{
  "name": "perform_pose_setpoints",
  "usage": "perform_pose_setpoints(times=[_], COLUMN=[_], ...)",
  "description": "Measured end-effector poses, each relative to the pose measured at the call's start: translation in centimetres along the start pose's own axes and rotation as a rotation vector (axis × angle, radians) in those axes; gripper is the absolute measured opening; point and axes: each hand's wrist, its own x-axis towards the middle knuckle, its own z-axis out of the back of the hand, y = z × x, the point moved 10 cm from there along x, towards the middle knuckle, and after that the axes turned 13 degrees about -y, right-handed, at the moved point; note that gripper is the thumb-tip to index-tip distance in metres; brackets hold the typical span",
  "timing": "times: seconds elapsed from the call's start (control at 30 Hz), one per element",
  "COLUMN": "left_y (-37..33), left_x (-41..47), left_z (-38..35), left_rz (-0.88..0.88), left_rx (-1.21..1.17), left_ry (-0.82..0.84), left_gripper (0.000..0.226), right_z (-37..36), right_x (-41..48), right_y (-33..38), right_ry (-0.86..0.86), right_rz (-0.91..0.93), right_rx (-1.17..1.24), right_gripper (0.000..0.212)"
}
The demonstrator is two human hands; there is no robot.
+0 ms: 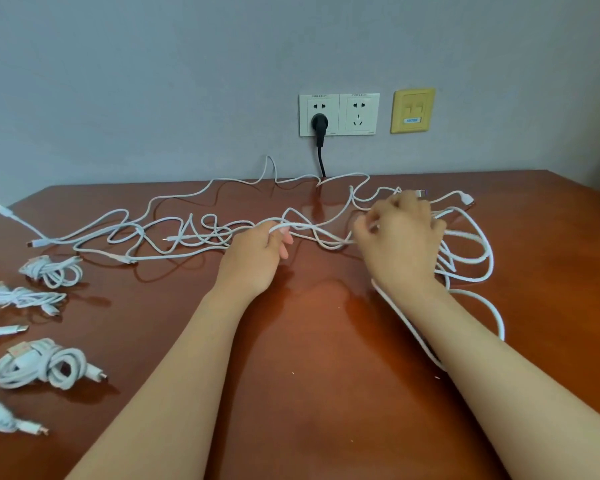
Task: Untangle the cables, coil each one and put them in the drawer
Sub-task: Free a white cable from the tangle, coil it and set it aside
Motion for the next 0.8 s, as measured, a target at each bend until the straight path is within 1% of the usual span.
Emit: perform_pose_setpoints(times=[0.03, 0.07, 0.13, 0.17, 0.23, 0.27, 0.33, 0.4, 0.47, 0.53, 0.6, 0.67, 0.73, 0.77, 0.8], left_y=[-0.3, -0.9, -2.2, -2.8, -3.1, -3.1, -2.5, -1.9, -1.3, -0.5, -0.3, -0.1, 0.2, 0.3, 0.3], left_x=[-0.2, -0.4, -1.0, -1.3, -1.6, -1.6, -1.4, -1.1, -0.8, -0.4, -0.3, -0.2, -0.1, -0.1, -0.1], left_z=[-0.2, -0.6, -1.3, -1.6, -1.7, -1.8, -2.2, -2.3, -2.4, -2.5, -2.3, -1.8, -0.9, -0.5, -0.3], left_rz=[-0.019, -0.051, -0.131, -0.16, -0.182, -0.187, -0.173, -0.126, -0.112, -0.118, -0.1, -0.061, -0.013, 0.0, -0.004], left_rx=[0.021, 0.046, 0.115, 0.136, 0.107, 0.098, 0.085, 0.022, 0.039, 0.129, 0.16, 0.175, 0.193, 0.201, 0.198], left_ry=[0.021, 0.047, 0.097, 0.109, 0.127, 0.139, 0.175, 0.184, 0.17, 0.153, 0.141, 0.099, 0.031, 0.004, -0.011], left_gripper=[0.032, 0.031, 0.025, 0.024, 0.022, 0.022, 0.022, 0.025, 0.015, 0.013, 0.016, 0.017, 0.018, 0.017, 0.015], right_z=[-1.0, -1.9, -2.3, -2.4, -2.9, -3.0, -2.7, -2.4, -1.8, -1.1, -0.7, -0.3, -0.4, -0.3, 0.3], right_x=[-0.7, -1.4, -2.7, -3.2, -4.0, -4.2, -3.9, -3.0, -2.1, -1.4, -1.1, -1.0, -0.9, -0.8, -0.7], right_y=[1.0, 2.0, 4.5, 5.4, 5.8, 5.5, 5.1, 4.7, 3.9, 2.7, 1.4, 0.1, -0.5, -0.1, 0.8], right_ry=[0.086, 0.161, 0.262, 0.316, 0.425, 0.445, 0.403, 0.338, 0.254, 0.146, 0.067, 0.016, 0.018, 0.014, -0.024], right_rz=[0.123, 0.222, 0.348, 0.377, 0.327, 0.304, 0.303, 0.247, 0.109, -0.043, -0.168, -0.257, -0.256, -0.188, -0.081], right_rx=[-0.103, -0.134, -0.052, 0.0, 0.106, 0.134, 0.141, 0.174, 0.335, 0.481, 0.526, 0.495, 0.412, 0.345, 0.289], right_gripper=[0.021, 0.032, 0.046, 0.048, 0.036, 0.03, 0.026, 0.027, 0.028, 0.024, 0.02, 0.023, 0.035, 0.042, 0.049])
